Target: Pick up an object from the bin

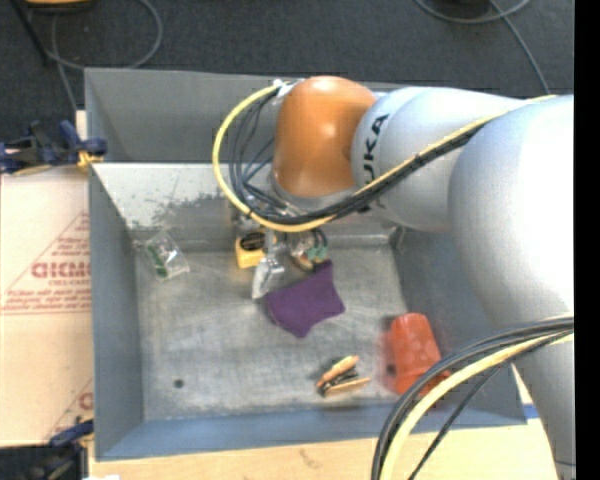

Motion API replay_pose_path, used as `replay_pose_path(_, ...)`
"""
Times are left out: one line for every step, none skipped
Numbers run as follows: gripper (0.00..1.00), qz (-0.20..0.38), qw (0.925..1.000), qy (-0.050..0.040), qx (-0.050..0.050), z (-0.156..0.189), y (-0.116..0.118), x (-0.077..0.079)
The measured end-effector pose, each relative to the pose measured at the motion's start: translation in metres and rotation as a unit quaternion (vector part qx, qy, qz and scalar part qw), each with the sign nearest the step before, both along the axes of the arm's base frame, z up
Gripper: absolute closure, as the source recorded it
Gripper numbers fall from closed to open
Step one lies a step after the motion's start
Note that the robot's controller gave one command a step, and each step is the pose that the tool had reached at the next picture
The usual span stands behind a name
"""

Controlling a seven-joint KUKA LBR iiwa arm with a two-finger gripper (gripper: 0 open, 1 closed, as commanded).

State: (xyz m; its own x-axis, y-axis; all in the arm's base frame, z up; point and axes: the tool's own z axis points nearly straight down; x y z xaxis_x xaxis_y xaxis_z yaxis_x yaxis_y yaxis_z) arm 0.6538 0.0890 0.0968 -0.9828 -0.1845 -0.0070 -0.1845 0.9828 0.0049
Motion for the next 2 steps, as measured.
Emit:
replay_pose_path(0.00, -0.001, 1.0000, -0.0011, -0.001, 0.0006, -0.0015, 0.0010)
replay_pose_path(0.00, 0.046, 0.9989, -0.0068, -0.002, -0.0055, -0.0042, 0.0028)
